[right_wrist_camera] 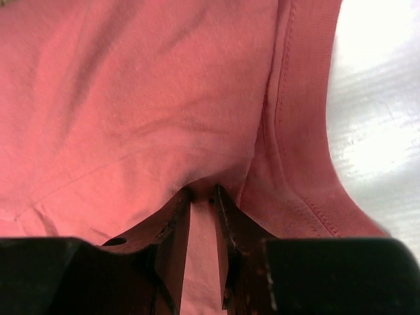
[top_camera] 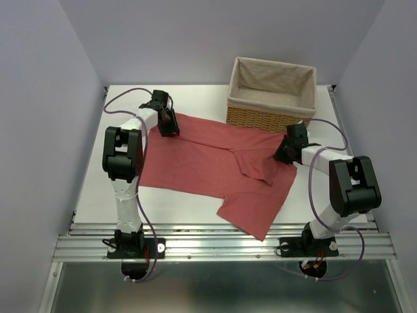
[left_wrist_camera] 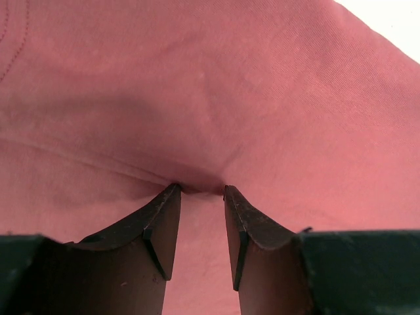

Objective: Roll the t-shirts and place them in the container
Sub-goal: Move the bin to the center of the board.

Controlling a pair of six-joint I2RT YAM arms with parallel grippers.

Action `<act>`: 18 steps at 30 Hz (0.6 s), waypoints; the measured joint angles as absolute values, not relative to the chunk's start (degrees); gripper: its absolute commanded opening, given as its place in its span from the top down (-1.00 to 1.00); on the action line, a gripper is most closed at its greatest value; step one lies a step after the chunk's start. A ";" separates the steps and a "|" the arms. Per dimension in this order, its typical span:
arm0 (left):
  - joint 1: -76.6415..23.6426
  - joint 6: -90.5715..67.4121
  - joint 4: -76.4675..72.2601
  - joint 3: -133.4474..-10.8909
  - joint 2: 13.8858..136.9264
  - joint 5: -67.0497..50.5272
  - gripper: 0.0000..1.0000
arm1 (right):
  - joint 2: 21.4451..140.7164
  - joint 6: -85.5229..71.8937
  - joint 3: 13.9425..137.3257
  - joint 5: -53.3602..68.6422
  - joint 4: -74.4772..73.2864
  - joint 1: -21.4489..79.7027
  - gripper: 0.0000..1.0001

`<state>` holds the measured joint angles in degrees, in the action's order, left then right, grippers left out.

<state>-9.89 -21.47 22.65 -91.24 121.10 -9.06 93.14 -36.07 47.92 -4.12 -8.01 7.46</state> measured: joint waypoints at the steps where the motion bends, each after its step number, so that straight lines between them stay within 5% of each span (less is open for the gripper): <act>1: -9.89 -21.45 22.79 -91.74 121.75 -8.93 0.12 | 93.56 -36.16 47.94 -4.23 -7.03 7.46 0.46; 18: -8.14 -20.40 27.16 -107.83 131.96 -8.64 0.12 | 96.23 -37.34 49.67 -4.71 -2.74 7.46 0.35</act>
<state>-8.14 -20.40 27.16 -107.83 131.96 -8.64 96.23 -37.34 49.67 -4.71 -2.74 7.46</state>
